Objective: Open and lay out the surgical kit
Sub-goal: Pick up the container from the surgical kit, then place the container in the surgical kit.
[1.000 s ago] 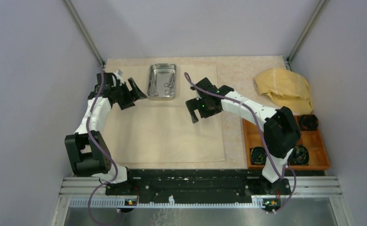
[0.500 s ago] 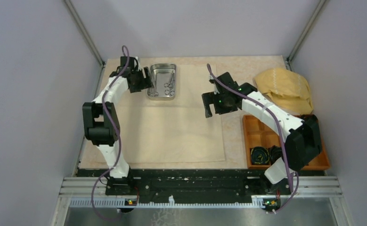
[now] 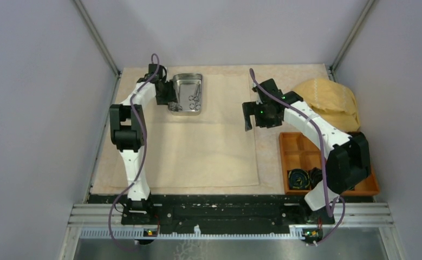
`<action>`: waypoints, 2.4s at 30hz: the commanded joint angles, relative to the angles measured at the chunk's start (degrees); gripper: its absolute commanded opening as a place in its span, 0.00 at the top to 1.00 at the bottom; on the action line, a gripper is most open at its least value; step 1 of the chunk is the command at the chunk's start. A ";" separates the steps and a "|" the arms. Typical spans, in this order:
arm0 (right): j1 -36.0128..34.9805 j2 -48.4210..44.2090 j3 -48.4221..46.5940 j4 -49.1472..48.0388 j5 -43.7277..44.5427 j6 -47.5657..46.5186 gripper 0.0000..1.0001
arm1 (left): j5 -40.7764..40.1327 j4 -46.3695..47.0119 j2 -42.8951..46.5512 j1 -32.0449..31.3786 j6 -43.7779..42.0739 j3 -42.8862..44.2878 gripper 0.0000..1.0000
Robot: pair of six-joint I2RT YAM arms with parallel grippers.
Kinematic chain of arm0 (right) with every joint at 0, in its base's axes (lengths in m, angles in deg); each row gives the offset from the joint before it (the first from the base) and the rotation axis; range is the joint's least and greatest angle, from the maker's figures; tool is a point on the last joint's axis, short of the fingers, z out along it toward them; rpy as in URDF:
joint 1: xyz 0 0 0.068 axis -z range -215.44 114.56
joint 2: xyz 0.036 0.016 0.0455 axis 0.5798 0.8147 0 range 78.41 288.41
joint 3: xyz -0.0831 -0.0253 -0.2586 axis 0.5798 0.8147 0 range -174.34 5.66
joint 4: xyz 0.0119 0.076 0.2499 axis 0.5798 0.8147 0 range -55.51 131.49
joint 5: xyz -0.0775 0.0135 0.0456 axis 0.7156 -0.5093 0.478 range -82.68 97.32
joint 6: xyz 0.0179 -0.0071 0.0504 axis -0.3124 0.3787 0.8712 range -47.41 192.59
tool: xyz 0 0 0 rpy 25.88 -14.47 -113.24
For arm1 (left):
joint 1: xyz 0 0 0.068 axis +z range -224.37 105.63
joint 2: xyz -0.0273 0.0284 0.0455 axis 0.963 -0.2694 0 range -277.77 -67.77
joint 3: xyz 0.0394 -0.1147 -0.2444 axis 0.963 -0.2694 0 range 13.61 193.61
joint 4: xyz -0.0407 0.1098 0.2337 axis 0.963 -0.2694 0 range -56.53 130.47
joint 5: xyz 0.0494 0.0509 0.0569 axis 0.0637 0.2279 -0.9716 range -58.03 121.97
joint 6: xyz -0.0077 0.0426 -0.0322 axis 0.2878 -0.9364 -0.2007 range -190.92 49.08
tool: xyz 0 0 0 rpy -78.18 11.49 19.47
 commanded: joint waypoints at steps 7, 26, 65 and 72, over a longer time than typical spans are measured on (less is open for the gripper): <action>3.15 2.48 -2.85 0.35 -1.53 -0.98 0.03 | -2.00 -1.60 -4.34 -0.62 -2.31 6.21 0.61; 4.86 0.56 -0.77 -0.39 -1.89 -0.55 0.03 | -4.44 -4.24 -3.99 -0.55 -4.52 12.30 0.97; 4.92 -10.23 10.37 -4.96 -14.40 -1.14 0.05 | -0.41 -1.26 52.85 18.37 16.57 -49.69 1.00; 4.85 -10.43 10.83 -5.17 -15.67 -0.65 0.05 | -7.77 2.42 59.87 18.39 20.89 -60.63 1.00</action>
